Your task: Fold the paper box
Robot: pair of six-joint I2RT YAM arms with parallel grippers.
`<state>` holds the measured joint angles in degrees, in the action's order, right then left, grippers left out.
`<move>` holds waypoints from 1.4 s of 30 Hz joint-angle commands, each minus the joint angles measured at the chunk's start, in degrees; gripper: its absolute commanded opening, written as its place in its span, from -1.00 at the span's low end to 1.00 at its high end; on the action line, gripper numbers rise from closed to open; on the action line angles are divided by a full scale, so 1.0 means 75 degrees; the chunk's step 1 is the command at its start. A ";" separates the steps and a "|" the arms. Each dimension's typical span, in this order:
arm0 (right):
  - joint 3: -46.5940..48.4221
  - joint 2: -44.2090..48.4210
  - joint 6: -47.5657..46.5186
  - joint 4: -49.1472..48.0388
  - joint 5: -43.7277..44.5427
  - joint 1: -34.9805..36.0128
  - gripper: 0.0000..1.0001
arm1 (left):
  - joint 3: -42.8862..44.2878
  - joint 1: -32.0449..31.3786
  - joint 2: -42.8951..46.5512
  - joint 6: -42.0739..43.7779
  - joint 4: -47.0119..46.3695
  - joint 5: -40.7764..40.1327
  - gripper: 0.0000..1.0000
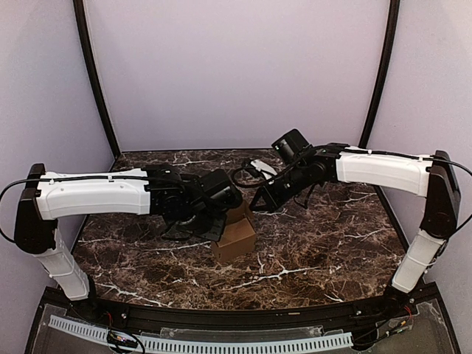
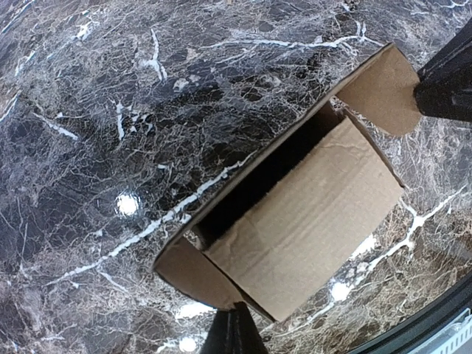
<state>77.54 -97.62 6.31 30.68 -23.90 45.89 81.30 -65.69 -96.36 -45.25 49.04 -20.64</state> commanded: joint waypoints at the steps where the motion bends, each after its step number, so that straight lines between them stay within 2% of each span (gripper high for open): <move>1: 0.0442 -0.0179 0.0093 0.0187 0.0049 0.0116 -1.00 | 0.0126 0.0004 0.0110 0.0026 0.0227 -0.0034 -0.98; 15: -0.0028 -0.0113 0.0229 -0.0145 -0.0222 0.0116 -1.00 | -0.0143 0.0005 -0.0077 0.0104 -0.0221 0.0389 -0.99; 33: -0.0473 0.0173 0.0540 -0.0271 -0.0393 0.0127 -1.00 | -0.0117 -0.0007 -0.0181 0.0158 -0.0163 0.0611 -0.98; 42: -0.1126 0.0554 0.0512 -0.0594 -0.0530 0.0131 -1.00 | -0.0099 -0.0034 -0.0039 0.0282 0.0057 0.0773 -0.98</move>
<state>71.90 -95.22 9.76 26.98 -26.22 46.09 81.17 -65.69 -97.30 -44.10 47.97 -16.84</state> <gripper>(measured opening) 0.004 0.010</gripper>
